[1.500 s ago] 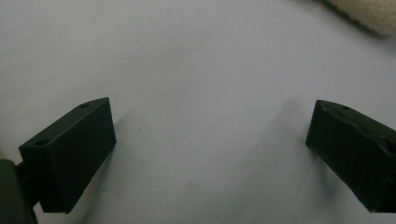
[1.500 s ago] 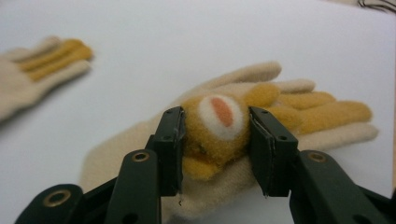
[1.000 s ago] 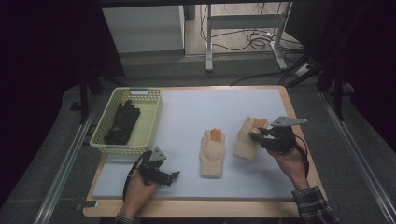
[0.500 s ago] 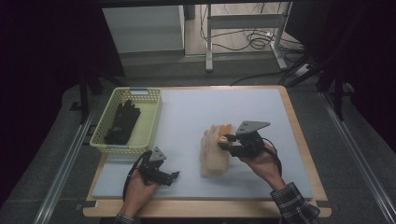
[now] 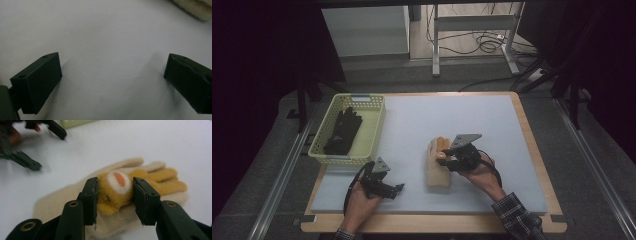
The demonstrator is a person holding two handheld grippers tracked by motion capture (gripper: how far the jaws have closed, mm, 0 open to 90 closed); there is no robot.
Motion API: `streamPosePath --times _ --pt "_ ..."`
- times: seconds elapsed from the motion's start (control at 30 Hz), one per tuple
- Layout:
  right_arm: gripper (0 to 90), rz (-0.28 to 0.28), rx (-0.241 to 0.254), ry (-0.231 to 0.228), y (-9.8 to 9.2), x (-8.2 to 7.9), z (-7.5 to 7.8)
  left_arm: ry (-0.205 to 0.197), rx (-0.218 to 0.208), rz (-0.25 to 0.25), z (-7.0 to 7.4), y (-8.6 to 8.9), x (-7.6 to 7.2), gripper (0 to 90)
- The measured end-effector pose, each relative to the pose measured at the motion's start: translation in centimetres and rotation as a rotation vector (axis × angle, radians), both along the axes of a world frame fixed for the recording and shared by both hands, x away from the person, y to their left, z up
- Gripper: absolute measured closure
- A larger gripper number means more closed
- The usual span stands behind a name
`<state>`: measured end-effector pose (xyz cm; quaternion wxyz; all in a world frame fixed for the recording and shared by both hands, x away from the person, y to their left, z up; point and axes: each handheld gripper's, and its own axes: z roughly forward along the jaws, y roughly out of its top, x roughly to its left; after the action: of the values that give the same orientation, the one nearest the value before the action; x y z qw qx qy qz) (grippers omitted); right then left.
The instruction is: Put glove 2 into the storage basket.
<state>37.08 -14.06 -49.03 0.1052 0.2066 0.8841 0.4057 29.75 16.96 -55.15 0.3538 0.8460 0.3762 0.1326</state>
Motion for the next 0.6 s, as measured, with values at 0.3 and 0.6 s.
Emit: streamPosePath --times 0.3,0.6 --pt "40.5 -0.04 0.034 0.03 -1.1 0.1 -0.5 0.001 -0.001 0.001 0.0 0.0 0.0 1.4" --pt "40.9 -0.093 0.046 0.037 -3.8 -0.3 0.6 0.002 -0.002 0.002 0.0 0.0 0.0 1.4"
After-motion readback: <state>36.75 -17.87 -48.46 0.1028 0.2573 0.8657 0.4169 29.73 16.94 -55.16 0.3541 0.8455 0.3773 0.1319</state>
